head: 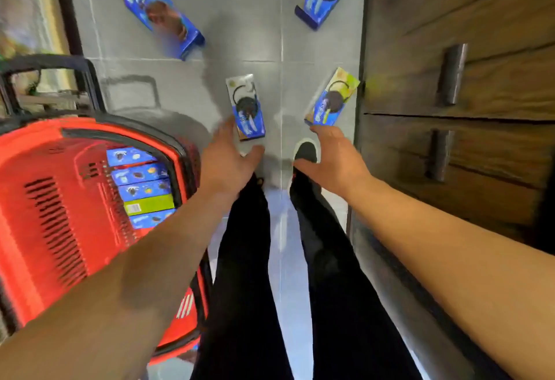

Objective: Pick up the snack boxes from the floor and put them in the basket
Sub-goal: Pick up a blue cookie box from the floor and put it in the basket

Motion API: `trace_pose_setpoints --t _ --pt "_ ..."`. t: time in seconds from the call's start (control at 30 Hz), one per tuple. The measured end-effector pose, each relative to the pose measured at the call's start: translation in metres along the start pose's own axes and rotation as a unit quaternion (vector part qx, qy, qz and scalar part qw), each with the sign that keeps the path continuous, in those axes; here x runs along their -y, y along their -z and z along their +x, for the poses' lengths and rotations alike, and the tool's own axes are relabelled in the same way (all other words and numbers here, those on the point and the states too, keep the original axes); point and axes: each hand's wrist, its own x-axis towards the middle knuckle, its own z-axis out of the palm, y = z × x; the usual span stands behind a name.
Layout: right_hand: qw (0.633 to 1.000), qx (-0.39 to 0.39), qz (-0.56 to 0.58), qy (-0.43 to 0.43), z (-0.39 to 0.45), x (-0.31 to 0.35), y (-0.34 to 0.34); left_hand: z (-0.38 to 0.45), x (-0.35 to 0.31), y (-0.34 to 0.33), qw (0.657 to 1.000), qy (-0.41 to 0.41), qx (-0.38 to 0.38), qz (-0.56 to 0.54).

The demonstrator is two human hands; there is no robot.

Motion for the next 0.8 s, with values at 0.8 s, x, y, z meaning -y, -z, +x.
trace_pose_setpoints --t 0.8 --pt "0.985 0.082 0.152 -0.011 0.363 -0.102 -0.298 0.292 0.233 -0.268 0.931 0.236 -0.146 -0.237"
